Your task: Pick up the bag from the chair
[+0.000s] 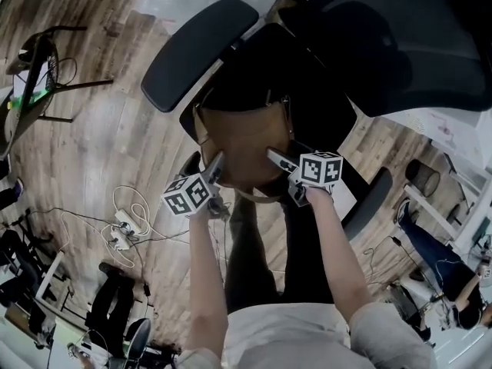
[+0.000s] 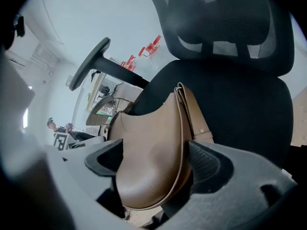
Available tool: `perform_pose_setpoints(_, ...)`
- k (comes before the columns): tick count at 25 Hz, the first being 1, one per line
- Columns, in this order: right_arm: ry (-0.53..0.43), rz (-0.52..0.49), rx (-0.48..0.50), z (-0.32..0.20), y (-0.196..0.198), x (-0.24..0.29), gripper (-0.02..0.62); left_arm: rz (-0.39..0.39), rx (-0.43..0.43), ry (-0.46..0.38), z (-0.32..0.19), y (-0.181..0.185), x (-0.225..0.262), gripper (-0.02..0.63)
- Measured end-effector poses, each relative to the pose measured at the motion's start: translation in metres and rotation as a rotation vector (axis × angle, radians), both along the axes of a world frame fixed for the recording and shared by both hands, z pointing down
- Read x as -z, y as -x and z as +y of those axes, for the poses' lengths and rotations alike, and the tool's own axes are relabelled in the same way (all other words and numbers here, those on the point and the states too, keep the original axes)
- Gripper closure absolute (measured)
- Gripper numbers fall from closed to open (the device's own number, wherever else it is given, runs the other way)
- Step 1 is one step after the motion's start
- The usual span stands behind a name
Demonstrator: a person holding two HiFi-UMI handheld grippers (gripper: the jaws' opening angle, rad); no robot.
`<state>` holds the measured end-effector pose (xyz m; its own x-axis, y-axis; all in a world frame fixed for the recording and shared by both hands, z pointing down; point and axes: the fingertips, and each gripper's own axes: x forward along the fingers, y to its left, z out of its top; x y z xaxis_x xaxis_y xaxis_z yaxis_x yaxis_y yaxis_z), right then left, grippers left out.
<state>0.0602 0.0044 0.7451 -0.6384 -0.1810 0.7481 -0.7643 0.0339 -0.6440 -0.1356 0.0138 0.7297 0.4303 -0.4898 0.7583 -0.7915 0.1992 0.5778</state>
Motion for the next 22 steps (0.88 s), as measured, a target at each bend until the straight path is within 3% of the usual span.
perform_pose_setpoints(7, 0.037, 0.023, -0.036, 0.005, 0.005, -0.013, 0.126, -0.009, -0.006, 0.024, -0.003, 0.0, -0.012, 0.256)
perform_pose_setpoints(12, 0.041, 0.068, 0.026, 0.011, 0.008, -0.028, 0.114, -0.025, -0.06, 0.051, -0.001, -0.007, -0.022, 0.256)
perform_pose_setpoints(15, 0.047, 0.058, 0.01, 0.012, 0.015, -0.037, 0.083, -0.029, -0.047, 0.05, -0.004, -0.004, -0.028, 0.255)
perform_pose_setpoints(22, 0.041, 0.038, 0.0, 0.013, 0.019, -0.046, 0.077, -0.034, -0.057, 0.038, -0.005, -0.002, -0.034, 0.253)
